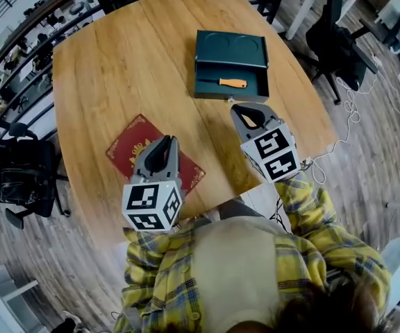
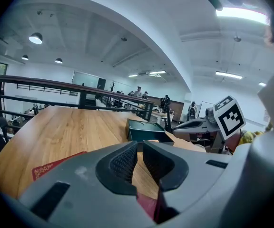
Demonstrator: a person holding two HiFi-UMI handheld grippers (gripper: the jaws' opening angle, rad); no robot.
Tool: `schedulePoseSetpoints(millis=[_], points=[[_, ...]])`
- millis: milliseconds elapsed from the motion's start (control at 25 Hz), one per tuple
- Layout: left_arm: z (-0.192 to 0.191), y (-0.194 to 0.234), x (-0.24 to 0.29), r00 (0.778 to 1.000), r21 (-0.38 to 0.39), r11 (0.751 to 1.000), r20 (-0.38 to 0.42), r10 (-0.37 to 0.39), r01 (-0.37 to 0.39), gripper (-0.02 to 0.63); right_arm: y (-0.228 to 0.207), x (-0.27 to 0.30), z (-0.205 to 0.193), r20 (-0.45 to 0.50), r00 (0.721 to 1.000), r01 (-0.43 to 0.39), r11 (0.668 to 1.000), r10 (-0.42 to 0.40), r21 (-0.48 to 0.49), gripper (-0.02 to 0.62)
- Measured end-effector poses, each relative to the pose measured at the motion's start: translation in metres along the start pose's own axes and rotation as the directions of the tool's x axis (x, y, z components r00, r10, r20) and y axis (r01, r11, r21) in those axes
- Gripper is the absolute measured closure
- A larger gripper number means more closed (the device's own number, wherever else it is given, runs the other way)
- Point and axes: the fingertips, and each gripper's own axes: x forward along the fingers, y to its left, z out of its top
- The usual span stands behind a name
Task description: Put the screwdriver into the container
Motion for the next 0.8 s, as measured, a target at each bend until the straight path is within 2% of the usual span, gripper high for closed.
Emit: schedulePoseSetpoints(millis=[440,800], points=[[-0.002,0.001,-0.019,1.000,-0.002,1.000,0.011,0.022,-0.022,0.566,0.027,-0.020,0.006,0.095,0.996,-0.013,0.985,-0.003,0.171,0.528],[-0.009,0.008,-0.029,0.997,-0.034,0.997,0.020,0.072,-0.071,0.569,0.044,-0.025,0.007,0.131,0.991,-0.043,0.973,0.013,0.228,0.529]])
